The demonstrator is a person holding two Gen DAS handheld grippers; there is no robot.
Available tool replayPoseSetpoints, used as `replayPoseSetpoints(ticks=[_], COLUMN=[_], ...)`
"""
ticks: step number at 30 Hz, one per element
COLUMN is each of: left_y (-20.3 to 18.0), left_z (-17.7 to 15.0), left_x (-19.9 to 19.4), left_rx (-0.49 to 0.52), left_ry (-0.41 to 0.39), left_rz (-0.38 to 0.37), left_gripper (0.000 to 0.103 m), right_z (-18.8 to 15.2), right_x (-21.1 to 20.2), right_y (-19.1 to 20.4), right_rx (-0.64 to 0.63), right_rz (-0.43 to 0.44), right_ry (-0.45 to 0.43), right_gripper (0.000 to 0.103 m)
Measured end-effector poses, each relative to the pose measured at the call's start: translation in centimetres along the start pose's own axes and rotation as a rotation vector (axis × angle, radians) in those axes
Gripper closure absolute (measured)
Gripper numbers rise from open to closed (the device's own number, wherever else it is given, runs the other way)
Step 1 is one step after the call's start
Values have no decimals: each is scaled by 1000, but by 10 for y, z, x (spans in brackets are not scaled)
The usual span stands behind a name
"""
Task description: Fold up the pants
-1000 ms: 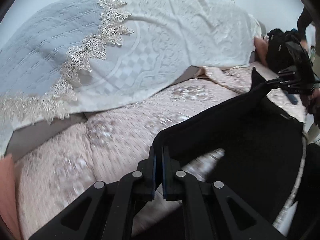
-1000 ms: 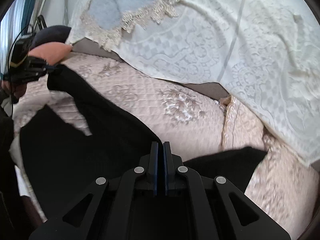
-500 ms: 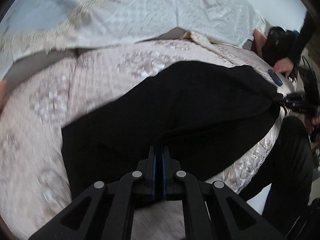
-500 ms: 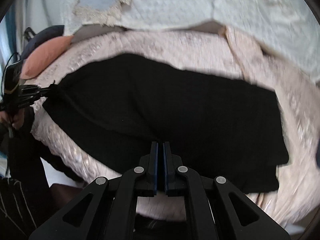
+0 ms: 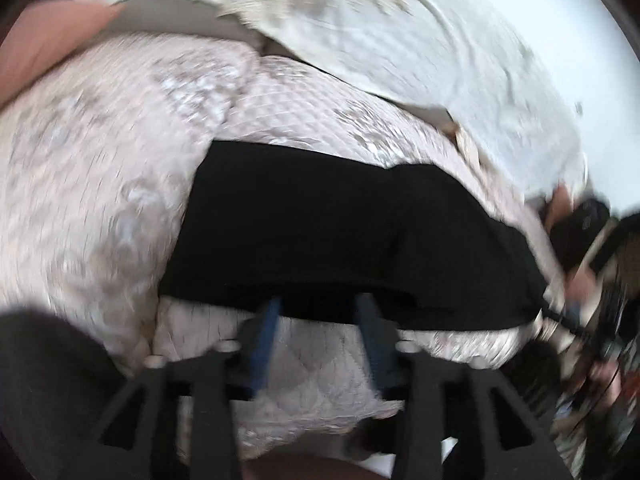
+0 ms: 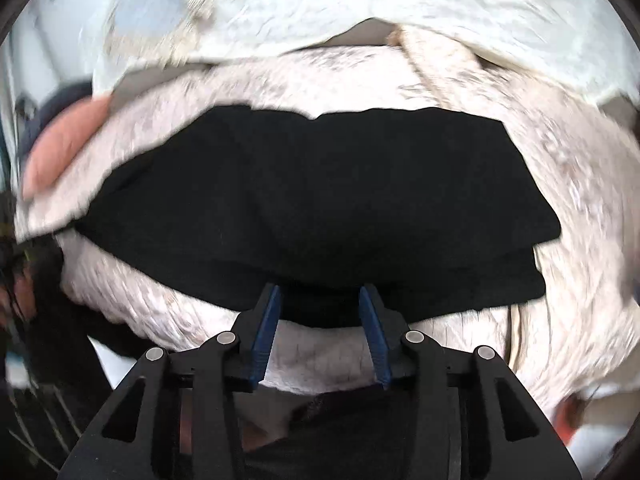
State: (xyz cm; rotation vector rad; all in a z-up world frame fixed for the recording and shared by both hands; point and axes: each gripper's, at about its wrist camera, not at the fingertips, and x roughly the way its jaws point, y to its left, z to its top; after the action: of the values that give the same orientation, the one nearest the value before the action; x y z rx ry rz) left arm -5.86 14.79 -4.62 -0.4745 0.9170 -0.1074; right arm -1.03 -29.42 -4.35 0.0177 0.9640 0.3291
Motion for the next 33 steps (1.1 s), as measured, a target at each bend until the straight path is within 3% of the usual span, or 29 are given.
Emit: replayPoseSetpoints(ticks=[9, 12, 19, 20, 22, 25, 32, 33], left_y=[25, 33, 24, 20, 14, 9, 5, 5], left_z=[-2, 3, 19, 19, 21, 23, 29, 30], left_x=[9, 10, 19, 21, 26, 29, 30, 29], left_rx=[-305, -366, -296, -272, -232, -197, -135, -130], left_ry=[-28, -38, -54, -59, -51, -47, -54, -57], left_rz=[-104, -115, -16, 4, 44, 81, 118, 121], left_gripper=[44, 43, 48, 53, 74, 90, 96, 97], right_z=[-3, -9, -6, -3, 2, 4, 20, 22], right_x=[-17, -25, -30, -29, -22, -13, -4, -4], right_y=[-27, -50, -89, -91, -99, -111, -121, -121], right_rx=[209, 329, 493, 492, 521, 589, 651, 649], right_rz=[-15, -32, -38, -33, -65, -67, -109, -118], right_ry=[-85, -124, -197, -204, -185, -179, -206, -208], right_gripper=[59, 54, 54, 54, 54, 54, 54, 61])
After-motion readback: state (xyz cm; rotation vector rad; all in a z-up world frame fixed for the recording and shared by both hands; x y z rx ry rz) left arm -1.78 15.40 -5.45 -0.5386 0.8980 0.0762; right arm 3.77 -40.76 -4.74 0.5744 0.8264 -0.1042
